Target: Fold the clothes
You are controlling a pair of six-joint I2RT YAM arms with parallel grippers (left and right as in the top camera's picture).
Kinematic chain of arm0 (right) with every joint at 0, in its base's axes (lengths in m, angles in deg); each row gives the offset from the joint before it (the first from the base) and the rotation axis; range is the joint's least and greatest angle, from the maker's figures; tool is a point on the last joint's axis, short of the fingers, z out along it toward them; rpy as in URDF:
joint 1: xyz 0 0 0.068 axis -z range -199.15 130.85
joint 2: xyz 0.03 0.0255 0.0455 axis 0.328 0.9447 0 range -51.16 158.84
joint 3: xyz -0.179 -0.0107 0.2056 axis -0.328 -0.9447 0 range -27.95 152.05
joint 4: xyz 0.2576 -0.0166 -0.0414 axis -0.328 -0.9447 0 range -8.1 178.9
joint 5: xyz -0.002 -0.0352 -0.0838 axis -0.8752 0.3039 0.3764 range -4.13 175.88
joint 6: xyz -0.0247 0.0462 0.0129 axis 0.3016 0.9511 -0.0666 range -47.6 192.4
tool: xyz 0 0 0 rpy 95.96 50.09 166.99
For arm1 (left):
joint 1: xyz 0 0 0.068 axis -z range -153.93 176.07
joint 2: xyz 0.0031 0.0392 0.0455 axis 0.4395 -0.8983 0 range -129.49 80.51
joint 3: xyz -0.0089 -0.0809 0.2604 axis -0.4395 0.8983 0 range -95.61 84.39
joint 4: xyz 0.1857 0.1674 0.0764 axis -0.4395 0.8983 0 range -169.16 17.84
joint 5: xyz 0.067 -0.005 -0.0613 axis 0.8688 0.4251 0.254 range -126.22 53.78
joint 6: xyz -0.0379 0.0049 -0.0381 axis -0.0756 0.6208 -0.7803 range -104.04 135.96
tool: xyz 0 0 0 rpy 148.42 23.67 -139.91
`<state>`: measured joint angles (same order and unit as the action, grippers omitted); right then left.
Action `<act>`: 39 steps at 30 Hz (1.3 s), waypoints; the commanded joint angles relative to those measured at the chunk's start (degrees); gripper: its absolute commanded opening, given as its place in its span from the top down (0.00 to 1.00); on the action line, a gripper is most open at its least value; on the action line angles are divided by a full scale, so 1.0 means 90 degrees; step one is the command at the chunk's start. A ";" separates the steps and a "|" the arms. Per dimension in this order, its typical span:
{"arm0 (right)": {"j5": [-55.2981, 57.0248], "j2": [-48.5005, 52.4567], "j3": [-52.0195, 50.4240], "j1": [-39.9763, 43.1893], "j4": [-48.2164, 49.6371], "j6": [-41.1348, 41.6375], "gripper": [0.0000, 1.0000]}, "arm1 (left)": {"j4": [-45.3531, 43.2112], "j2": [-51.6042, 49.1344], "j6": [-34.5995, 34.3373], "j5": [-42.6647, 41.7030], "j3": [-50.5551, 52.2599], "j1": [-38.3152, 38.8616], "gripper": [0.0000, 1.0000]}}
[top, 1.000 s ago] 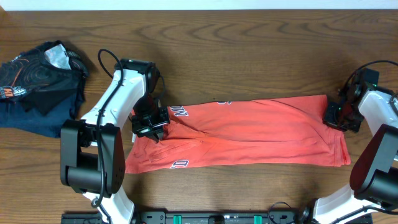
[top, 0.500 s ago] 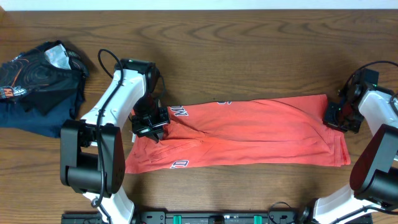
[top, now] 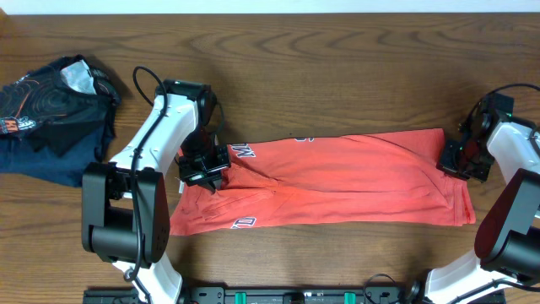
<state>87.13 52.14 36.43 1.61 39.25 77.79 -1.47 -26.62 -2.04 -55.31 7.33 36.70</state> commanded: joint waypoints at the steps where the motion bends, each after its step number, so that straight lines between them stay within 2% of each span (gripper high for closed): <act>1: 0.0022 -0.0160 0.0146 0.0068 -0.0058 0.0044 0.99 | 0.0019 0.0090 0.0061 0.0080 0.0039 0.0012 0.94; 13: 0.0182 -0.0712 0.0833 0.0075 -0.0884 0.0066 0.99 | 0.0019 0.0090 0.0061 0.0080 0.0039 0.0012 0.94; 27: 0.0367 -0.0869 0.0833 0.0080 -0.1231 0.0063 0.93 | 0.0022 0.0090 0.0063 0.0080 0.0039 0.0012 0.94; 32: 0.0602 -0.0869 0.0833 0.0080 -0.1477 0.0068 0.97 | 0.0022 0.0087 0.0061 0.0080 0.0039 0.0012 0.94; 36: 0.1127 -0.0869 0.0833 0.0080 -0.1749 0.0522 0.99 | 0.0022 0.0090 0.0063 0.0080 0.0039 0.0012 0.94; 38: 0.1115 -0.0869 0.0833 0.0080 -0.1722 0.0539 0.98 | 0.0022 0.0090 0.0063 0.0080 0.0039 0.0012 0.94; 39: 0.1093 -0.0869 0.0833 0.0080 -0.1702 0.0542 0.91 | 0.0022 0.0090 0.0063 0.0080 0.0039 0.0012 0.94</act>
<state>94.48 44.56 43.29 1.61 23.80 80.70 -1.49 -26.62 -2.02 -55.31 7.33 36.70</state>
